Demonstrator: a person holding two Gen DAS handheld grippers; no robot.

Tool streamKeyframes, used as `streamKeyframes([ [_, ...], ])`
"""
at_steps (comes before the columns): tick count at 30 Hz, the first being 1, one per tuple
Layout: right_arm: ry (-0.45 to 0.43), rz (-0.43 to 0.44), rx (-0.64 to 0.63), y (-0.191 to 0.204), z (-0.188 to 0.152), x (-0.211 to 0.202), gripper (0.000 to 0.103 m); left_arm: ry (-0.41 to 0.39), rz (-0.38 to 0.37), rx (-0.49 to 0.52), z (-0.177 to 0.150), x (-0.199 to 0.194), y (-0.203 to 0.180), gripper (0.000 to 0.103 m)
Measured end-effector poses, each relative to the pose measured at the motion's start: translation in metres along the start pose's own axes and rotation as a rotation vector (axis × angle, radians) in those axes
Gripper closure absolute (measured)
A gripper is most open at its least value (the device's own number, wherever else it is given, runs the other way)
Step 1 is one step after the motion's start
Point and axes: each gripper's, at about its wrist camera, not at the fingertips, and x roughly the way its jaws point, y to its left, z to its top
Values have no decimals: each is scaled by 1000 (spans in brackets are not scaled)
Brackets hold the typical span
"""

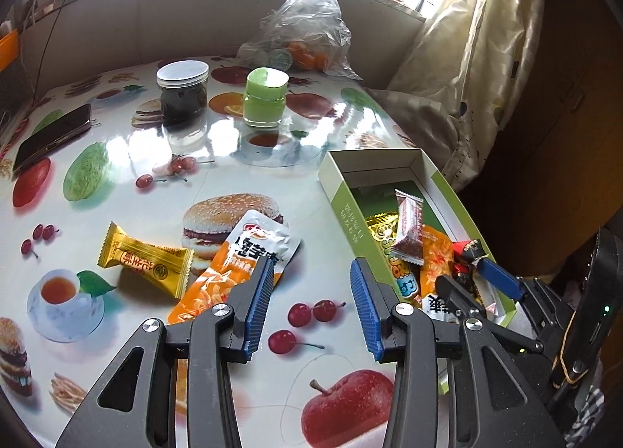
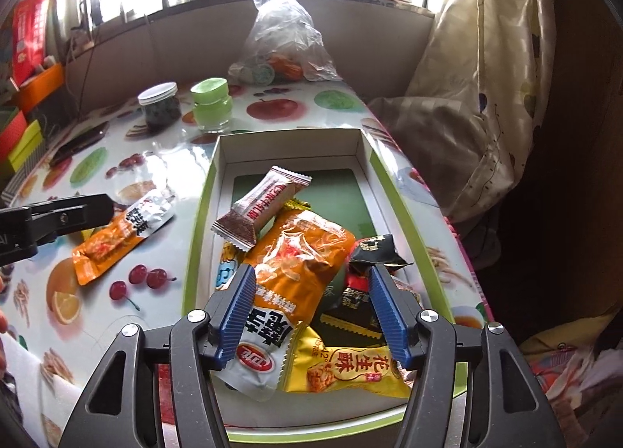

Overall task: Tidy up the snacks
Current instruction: 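Move both open grippers from the box back over the remaining snacks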

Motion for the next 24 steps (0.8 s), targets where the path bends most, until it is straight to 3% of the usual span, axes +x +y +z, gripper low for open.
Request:
streamKeyframes([
  [11,0,-98,6,-1,-1,-8,42,-25,26,11,-8,-15,8,60],
  [24,-54,-22,13,26,5,-30,42,-50,54,21,-18,-34,20,60],
])
